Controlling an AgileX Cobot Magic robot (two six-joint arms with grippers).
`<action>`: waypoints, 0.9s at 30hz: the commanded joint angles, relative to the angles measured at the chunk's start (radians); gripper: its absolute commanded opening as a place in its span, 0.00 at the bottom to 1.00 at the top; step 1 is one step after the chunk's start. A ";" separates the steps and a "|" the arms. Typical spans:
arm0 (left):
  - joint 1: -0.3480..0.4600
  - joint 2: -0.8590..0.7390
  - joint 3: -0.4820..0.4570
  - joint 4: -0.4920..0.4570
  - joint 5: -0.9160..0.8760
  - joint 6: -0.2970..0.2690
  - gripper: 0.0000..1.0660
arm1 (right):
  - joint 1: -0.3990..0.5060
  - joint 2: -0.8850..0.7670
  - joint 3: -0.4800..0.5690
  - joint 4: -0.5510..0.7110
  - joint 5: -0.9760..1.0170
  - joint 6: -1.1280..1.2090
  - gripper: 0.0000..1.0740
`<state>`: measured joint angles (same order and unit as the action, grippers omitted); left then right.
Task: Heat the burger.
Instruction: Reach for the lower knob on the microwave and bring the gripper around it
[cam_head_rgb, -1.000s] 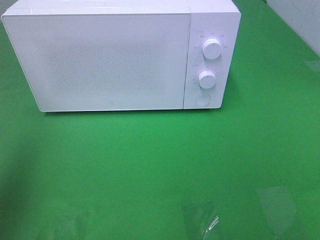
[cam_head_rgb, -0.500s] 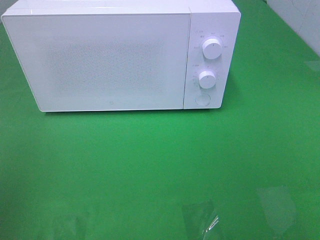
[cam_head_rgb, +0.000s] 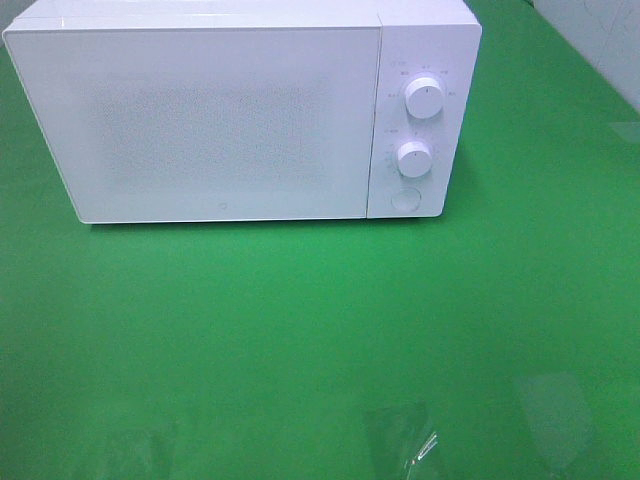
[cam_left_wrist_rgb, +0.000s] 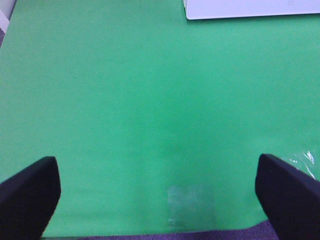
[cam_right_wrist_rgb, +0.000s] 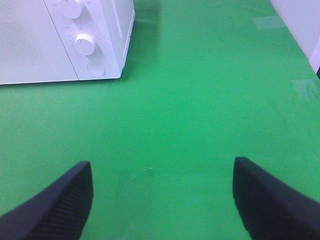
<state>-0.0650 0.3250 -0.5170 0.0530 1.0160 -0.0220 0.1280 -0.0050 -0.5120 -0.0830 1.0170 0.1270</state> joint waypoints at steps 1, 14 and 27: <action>0.004 -0.020 0.019 -0.007 0.026 0.005 0.92 | -0.004 -0.024 0.002 -0.003 -0.012 -0.005 0.71; 0.008 -0.206 0.016 0.001 0.024 0.004 0.92 | -0.004 -0.024 0.002 -0.003 -0.012 -0.005 0.71; 0.062 -0.355 0.016 0.001 0.023 0.004 0.92 | -0.004 -0.016 0.002 -0.002 -0.012 -0.005 0.71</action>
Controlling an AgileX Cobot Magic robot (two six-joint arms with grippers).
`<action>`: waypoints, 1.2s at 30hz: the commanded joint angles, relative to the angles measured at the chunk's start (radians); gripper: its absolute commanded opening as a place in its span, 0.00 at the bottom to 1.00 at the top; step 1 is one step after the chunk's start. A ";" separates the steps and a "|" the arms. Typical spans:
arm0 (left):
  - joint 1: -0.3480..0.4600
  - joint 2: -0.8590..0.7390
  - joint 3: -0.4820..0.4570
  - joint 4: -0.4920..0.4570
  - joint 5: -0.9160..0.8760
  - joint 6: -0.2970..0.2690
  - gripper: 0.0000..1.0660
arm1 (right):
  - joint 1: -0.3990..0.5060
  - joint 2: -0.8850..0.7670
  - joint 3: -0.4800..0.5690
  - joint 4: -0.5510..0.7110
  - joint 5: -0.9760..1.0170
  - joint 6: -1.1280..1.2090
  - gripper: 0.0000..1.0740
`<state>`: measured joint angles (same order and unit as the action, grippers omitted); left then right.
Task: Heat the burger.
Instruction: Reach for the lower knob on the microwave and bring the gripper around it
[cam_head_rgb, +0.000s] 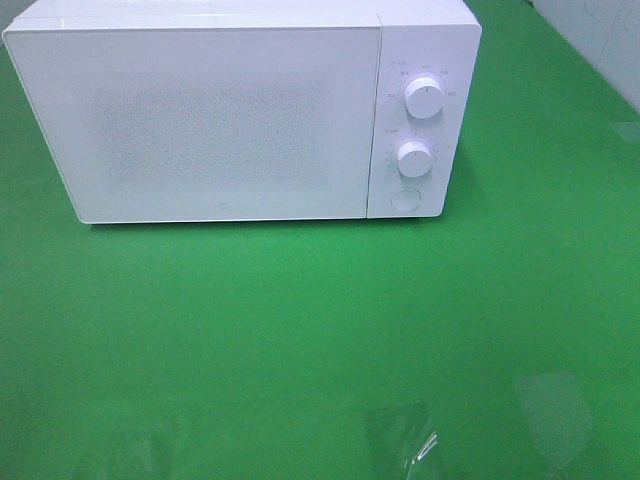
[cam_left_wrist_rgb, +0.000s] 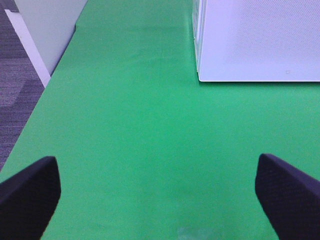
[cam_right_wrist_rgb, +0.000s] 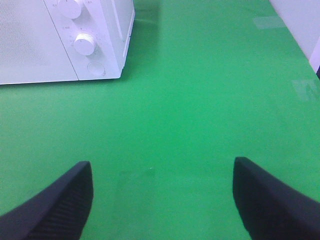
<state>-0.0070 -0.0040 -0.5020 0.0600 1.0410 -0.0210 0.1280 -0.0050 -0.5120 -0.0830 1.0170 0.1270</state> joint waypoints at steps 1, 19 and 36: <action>0.004 -0.026 0.001 -0.006 -0.002 0.003 0.92 | -0.004 -0.016 0.002 -0.002 -0.012 -0.005 0.71; 0.004 -0.021 0.001 0.001 -0.002 0.003 0.92 | 0.003 -0.012 0.002 -0.003 -0.012 -0.005 0.71; 0.004 -0.021 0.001 0.001 -0.002 0.003 0.92 | 0.003 -0.011 -0.029 -0.005 -0.056 -0.002 0.71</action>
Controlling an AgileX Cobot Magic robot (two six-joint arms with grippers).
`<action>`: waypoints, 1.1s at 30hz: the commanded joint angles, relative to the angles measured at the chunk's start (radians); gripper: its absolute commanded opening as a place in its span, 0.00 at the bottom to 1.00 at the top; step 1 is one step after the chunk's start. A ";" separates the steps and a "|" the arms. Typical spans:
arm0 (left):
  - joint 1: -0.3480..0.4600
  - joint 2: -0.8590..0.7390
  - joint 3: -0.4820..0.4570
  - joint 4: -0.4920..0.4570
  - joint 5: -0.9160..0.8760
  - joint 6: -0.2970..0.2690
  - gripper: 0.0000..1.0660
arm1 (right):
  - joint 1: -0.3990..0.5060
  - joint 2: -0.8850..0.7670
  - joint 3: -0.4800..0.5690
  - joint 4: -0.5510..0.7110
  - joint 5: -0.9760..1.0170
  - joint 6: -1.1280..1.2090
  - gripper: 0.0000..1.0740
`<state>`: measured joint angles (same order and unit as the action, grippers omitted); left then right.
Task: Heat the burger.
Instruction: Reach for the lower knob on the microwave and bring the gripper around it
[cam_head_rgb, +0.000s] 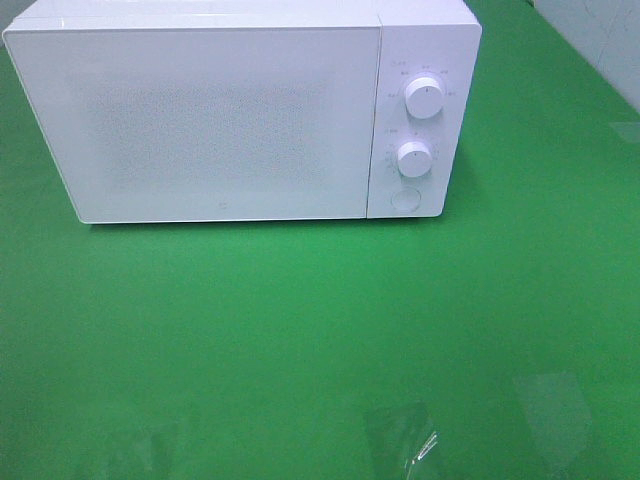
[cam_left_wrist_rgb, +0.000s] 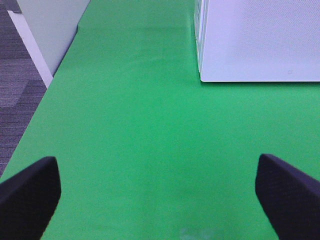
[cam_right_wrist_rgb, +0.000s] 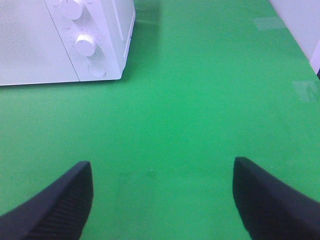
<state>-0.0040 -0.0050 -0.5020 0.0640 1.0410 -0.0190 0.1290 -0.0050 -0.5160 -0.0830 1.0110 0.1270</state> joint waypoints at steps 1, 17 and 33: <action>0.001 -0.020 0.001 -0.003 -0.002 0.001 0.92 | 0.002 -0.002 -0.038 -0.007 -0.090 -0.002 0.72; 0.001 -0.020 0.001 -0.003 -0.002 0.001 0.92 | 0.002 0.357 -0.032 -0.006 -0.498 -0.002 0.71; 0.001 -0.020 0.001 -0.003 -0.002 0.001 0.92 | 0.002 0.788 -0.032 -0.006 -0.888 -0.001 0.71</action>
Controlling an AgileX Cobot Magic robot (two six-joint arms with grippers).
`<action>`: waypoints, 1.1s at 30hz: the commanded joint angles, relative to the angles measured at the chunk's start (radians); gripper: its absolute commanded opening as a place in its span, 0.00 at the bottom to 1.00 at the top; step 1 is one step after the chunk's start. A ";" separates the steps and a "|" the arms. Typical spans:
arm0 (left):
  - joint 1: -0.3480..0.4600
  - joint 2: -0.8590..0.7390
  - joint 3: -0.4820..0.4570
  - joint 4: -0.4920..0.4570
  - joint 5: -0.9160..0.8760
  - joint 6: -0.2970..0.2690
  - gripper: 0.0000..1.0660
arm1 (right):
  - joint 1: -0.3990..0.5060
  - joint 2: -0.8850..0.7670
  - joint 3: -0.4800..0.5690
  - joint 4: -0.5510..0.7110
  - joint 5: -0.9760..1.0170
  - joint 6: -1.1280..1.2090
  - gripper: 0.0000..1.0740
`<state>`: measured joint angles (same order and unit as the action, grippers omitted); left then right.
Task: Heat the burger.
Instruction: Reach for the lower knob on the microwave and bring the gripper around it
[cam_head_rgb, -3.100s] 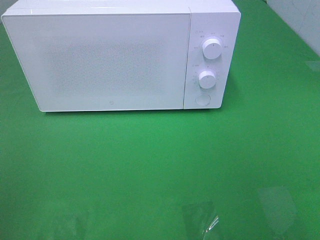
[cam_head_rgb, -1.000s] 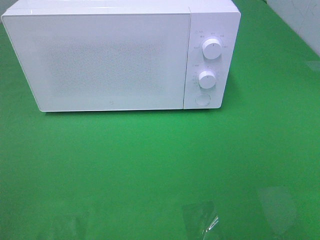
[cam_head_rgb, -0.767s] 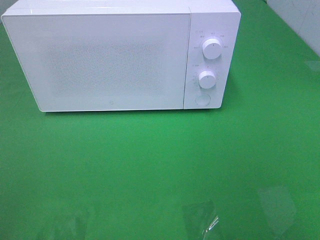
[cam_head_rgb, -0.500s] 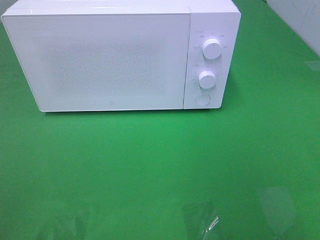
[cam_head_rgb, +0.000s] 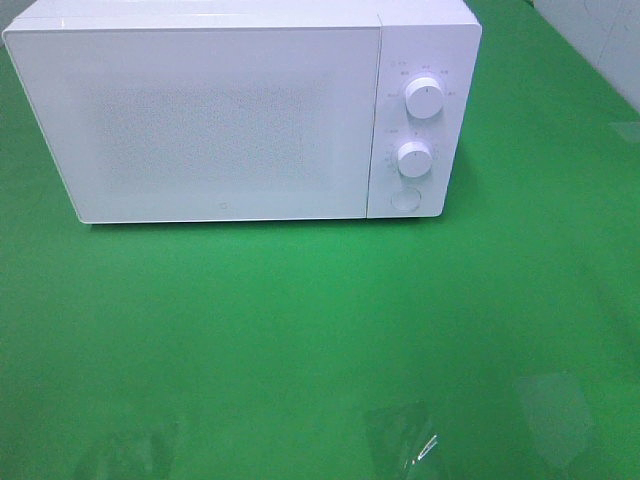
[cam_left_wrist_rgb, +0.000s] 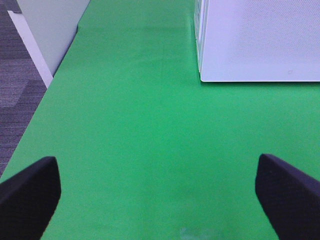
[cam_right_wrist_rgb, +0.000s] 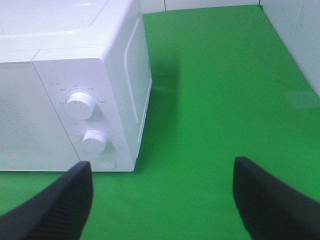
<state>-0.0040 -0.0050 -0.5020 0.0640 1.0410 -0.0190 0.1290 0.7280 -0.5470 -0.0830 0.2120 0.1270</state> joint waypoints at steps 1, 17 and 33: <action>0.001 -0.020 0.001 -0.003 -0.002 0.001 0.92 | 0.002 0.055 -0.001 -0.006 -0.089 -0.001 0.71; 0.001 -0.020 0.001 -0.003 -0.002 0.001 0.92 | 0.002 0.417 0.128 0.054 -0.604 -0.019 0.71; 0.001 -0.019 0.001 -0.003 -0.002 0.001 0.92 | 0.307 0.610 0.265 0.565 -1.147 -0.443 0.71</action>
<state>-0.0040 -0.0050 -0.5020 0.0650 1.0410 -0.0190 0.3600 1.3010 -0.2850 0.3570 -0.8210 -0.2360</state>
